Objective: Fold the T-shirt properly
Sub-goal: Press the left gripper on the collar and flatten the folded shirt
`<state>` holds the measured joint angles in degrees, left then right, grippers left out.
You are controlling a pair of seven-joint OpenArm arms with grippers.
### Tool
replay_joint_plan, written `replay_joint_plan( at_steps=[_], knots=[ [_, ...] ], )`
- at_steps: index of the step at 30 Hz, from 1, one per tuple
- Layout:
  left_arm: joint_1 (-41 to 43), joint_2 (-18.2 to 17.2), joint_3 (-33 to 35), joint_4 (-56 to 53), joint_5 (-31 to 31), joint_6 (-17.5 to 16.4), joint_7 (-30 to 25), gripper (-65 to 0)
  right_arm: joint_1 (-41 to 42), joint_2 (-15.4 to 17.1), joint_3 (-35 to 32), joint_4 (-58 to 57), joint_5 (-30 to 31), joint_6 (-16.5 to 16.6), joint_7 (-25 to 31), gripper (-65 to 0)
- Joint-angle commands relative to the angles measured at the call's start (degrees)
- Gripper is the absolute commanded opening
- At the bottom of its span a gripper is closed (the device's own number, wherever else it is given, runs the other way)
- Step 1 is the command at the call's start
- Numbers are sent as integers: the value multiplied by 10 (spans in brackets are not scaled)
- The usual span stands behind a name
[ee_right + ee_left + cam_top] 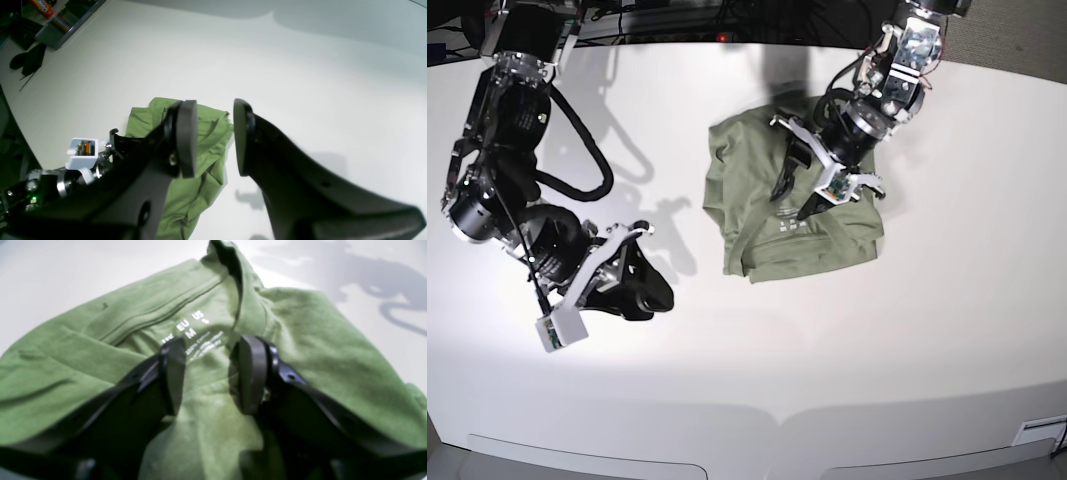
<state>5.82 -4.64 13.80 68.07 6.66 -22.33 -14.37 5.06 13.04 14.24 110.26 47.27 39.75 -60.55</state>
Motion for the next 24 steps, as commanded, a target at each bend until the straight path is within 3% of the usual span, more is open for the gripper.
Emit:
replay_joint_plan(
  at_steps=[1,3,10,17,24],
  knots=[
    [-1,-1,-2,16,4,6,0,-401,10,4,2,10,14,3,14,-461],
    [-1,-1,-2,33,3,3,5,-401,10,5,2,10,14,3,13,-461],
    [-1,-1,-2,125,-89,-82,100,-401,10,5,2,10,12,3,14,-461],
    [10,-1,3,197,-131,-103,138,-401,10,5,2,10,12,3,14,-461],
    [38,-1,78,197,-91,-103,141,-401,10,4,2,10,12,3,14,-461]
  ],
)
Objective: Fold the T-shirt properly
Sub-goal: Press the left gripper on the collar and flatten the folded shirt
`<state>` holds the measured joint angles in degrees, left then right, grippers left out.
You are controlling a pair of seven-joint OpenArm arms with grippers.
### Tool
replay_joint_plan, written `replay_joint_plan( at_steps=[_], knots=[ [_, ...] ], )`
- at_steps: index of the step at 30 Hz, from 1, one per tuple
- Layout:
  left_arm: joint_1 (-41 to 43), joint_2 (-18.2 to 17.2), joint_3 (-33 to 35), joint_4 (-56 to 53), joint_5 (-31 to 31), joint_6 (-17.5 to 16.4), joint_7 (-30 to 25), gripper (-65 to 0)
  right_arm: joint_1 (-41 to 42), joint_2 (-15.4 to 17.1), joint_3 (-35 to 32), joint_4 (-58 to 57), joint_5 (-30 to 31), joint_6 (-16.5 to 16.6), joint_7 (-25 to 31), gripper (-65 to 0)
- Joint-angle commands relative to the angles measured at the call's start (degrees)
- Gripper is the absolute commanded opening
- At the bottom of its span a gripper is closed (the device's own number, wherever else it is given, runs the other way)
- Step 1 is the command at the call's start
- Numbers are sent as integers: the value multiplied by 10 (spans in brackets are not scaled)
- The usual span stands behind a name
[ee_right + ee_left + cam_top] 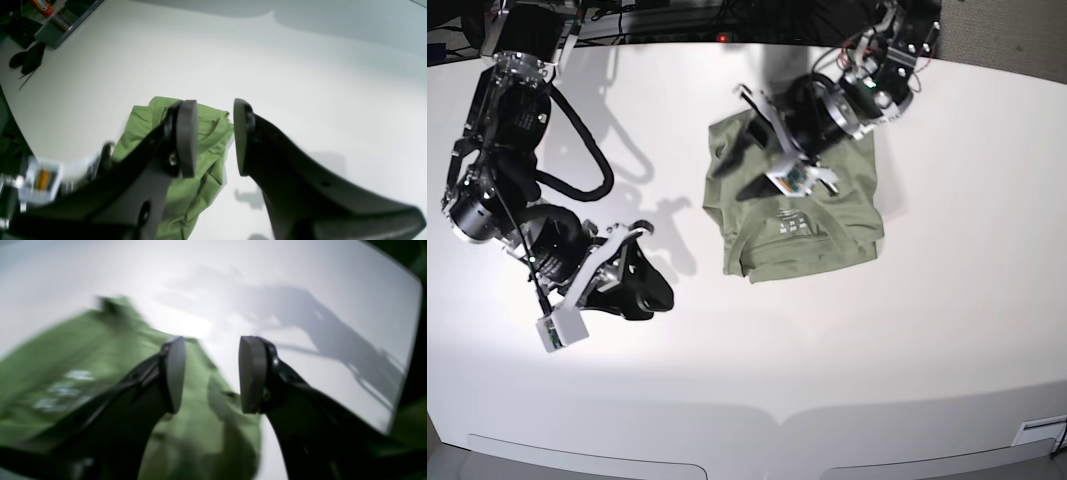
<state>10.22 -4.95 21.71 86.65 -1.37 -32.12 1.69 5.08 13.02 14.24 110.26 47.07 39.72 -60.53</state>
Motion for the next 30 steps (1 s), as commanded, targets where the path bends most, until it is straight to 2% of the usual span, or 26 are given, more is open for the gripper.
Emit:
replay_joint_plan(
  at_steps=[1,4,8,12,18,25,30],
  knots=[
    [-6,2,13,11,13,-5,-26,-401,9,5,2,10,14,3,13,-461],
    [-9,2,39,11,85,-2,-69,-401,9,5,2,10,14,3,13,-461],
    [-17,2,38,11,89,21,-73,-401,9,5,2,10,14,3,9,-461],
    [-30,2,38,11,89,25,-73,-401,9,5,2,10,14,3,9,-461],
    [-66,2,38,-33,110,100,-75,-401,9,5,2,10,14,3,9,-461],
    [-101,2,38,-157,92,103,-83,-401,9,5,2,10,12,3,5,-461],
    [-80,2,38,-183,89,103,-150,-401,9,5,2,10,12,3,5,-461]
  ],
)
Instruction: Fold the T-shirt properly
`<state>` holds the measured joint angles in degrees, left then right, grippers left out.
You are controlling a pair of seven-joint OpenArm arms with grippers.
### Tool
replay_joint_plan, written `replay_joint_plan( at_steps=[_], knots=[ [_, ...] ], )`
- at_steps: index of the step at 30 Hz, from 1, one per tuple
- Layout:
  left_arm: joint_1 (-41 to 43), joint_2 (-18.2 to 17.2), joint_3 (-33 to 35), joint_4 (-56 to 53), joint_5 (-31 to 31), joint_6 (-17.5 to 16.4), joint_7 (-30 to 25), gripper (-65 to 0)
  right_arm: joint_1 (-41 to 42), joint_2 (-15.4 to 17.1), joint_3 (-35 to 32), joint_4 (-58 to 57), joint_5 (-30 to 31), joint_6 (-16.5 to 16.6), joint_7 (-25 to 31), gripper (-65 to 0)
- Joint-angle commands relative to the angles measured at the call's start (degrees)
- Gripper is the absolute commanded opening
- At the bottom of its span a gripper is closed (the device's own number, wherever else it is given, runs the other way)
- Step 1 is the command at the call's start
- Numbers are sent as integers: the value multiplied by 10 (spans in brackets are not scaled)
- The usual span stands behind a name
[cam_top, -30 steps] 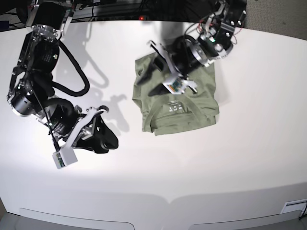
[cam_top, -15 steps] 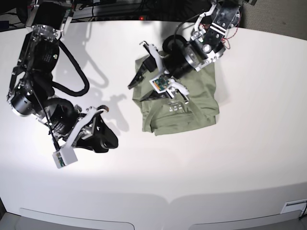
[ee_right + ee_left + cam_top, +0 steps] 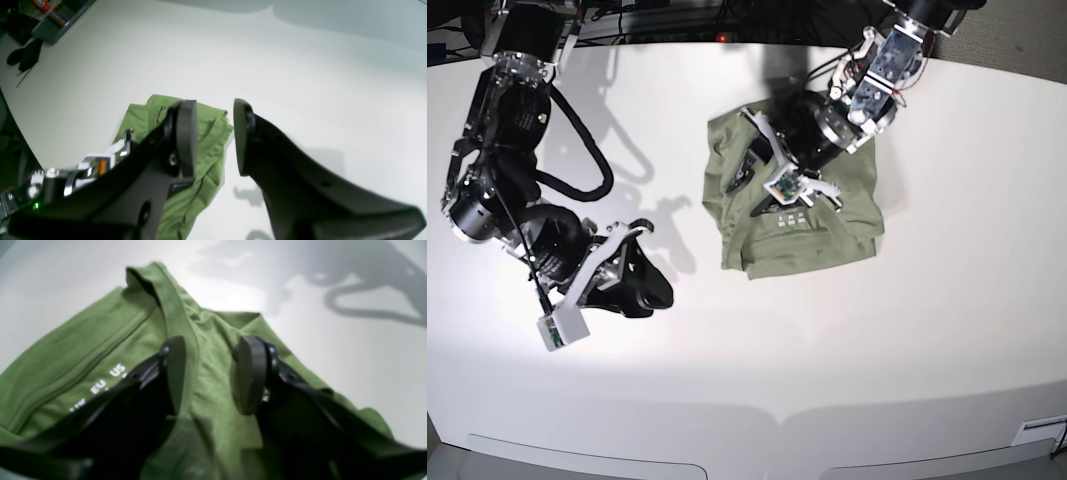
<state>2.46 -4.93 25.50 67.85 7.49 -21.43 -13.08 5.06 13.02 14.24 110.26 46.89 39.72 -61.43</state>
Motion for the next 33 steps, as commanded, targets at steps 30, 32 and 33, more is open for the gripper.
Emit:
replay_joint_plan(
  at_steps=[30,32,33],
  knots=[
    [-16,-52,-4,320,0,-1,360,-401,26,5,86,10,23,3,14,-461],
    [-13,-61,-18,320,0,-1,362,-401,25,5,116,10,45,3,3,-461],
    [-12,-66,-31,320,0,0,362,-401,25,6,131,10,59,3,-9,-461]
  ],
)
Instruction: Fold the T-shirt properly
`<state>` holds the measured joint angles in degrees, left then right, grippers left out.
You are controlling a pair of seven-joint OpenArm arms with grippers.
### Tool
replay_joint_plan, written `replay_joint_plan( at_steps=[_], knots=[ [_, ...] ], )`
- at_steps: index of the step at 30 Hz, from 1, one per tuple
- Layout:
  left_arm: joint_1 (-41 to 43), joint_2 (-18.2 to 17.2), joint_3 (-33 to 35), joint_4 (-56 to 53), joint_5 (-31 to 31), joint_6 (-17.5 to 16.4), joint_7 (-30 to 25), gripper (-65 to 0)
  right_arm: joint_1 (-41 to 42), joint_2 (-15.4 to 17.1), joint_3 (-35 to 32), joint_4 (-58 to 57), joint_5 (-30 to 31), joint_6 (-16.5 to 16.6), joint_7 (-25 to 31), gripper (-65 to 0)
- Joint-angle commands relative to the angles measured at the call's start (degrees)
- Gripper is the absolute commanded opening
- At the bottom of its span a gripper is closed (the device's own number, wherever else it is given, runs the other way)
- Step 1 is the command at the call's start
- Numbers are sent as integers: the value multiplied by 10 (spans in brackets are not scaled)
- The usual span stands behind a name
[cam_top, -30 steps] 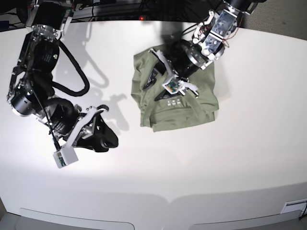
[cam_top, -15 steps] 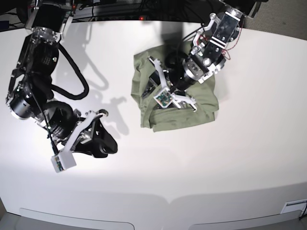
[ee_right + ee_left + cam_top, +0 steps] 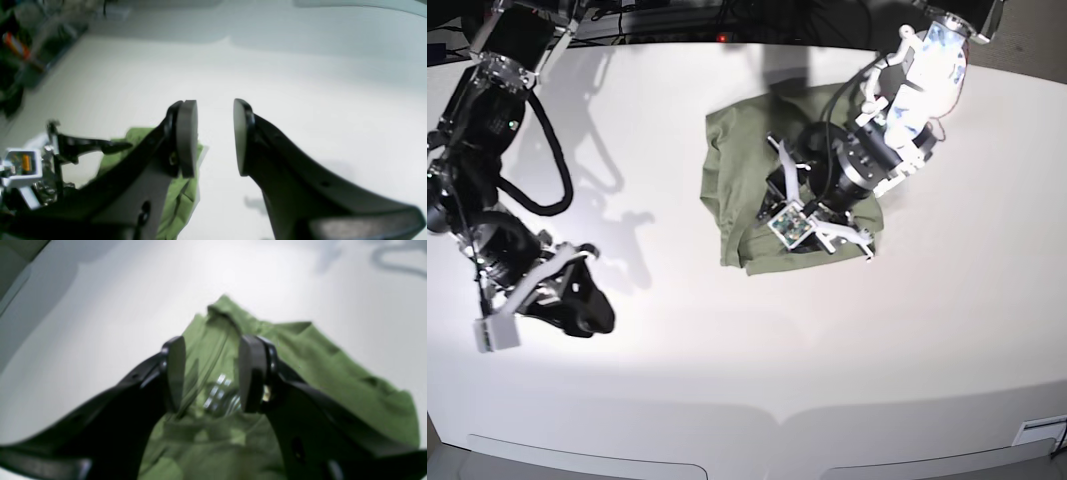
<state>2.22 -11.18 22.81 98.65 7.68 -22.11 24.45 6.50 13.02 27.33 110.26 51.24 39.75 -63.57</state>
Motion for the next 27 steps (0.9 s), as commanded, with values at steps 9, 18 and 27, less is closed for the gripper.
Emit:
replay_joint_plan(
  at_steps=[9,18,27],
  knots=[
    [20,-8,-170,13,-61,52,-13,-401,-12,75,95,10,74,3,-51,-461],
    [120,-52,-193,117,-62,33,11,-401,-140,138,101,10,33,3,-53,-461],
    [264,-79,-195,258,-37,33,106,-401,-370,200,101,24,12,3,-57,-461]
  ],
)
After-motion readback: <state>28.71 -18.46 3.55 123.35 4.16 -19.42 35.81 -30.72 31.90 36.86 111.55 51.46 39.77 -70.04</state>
